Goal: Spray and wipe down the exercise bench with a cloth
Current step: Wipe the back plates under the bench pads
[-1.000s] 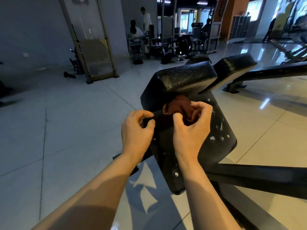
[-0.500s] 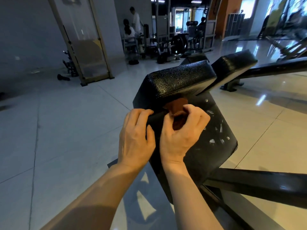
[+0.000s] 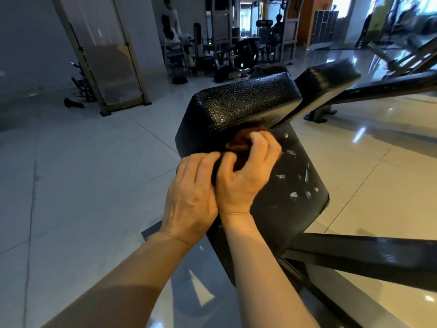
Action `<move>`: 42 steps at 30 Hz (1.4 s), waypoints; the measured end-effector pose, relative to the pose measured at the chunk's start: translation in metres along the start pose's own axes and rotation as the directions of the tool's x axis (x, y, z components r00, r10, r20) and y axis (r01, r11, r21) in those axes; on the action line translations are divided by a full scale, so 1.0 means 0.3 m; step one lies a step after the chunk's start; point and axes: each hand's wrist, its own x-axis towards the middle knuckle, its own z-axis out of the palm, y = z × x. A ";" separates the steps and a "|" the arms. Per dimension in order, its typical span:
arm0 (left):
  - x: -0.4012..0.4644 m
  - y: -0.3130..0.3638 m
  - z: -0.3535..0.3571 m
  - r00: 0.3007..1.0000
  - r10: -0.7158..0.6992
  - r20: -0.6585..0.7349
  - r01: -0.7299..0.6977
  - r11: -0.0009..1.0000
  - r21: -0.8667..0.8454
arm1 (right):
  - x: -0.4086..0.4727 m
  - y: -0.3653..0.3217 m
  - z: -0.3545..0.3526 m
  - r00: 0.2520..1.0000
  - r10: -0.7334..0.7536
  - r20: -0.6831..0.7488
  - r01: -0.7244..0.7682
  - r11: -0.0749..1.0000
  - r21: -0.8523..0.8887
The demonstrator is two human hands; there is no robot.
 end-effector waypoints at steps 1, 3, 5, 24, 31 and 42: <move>-0.001 -0.004 0.006 1.000 -0.006 -0.002 0.006 1.000 0.019 | 0.003 0.022 0.005 0.994 0.086 0.073 -0.085 0.996 -0.019; -0.008 -0.009 0.019 1.000 0.006 0.023 -0.007 0.999 0.045 | 0.010 0.059 -0.012 0.940 0.326 0.103 -0.321 0.945 -0.062; -0.007 -0.012 0.031 0.997 0.037 0.064 -0.038 0.999 0.030 | 0.032 0.069 -0.038 0.943 0.324 -0.078 -0.325 0.946 -0.001; -0.014 -0.018 0.130 0.981 0.060 0.182 -0.066 0.998 0.022 | 0.071 0.153 0.003 0.975 0.209 0.077 -0.197 0.971 -0.138; -0.017 -0.033 0.131 0.980 0.039 0.197 -0.051 0.997 0.058 | 0.090 0.112 0.006 0.985 0.121 -0.123 -0.125 0.992 -0.025; -0.026 -0.036 0.106 0.971 0.006 0.240 -0.027 0.996 0.086 | 0.087 0.081 -0.041 0.984 -0.078 -0.161 0.076 0.997 -0.017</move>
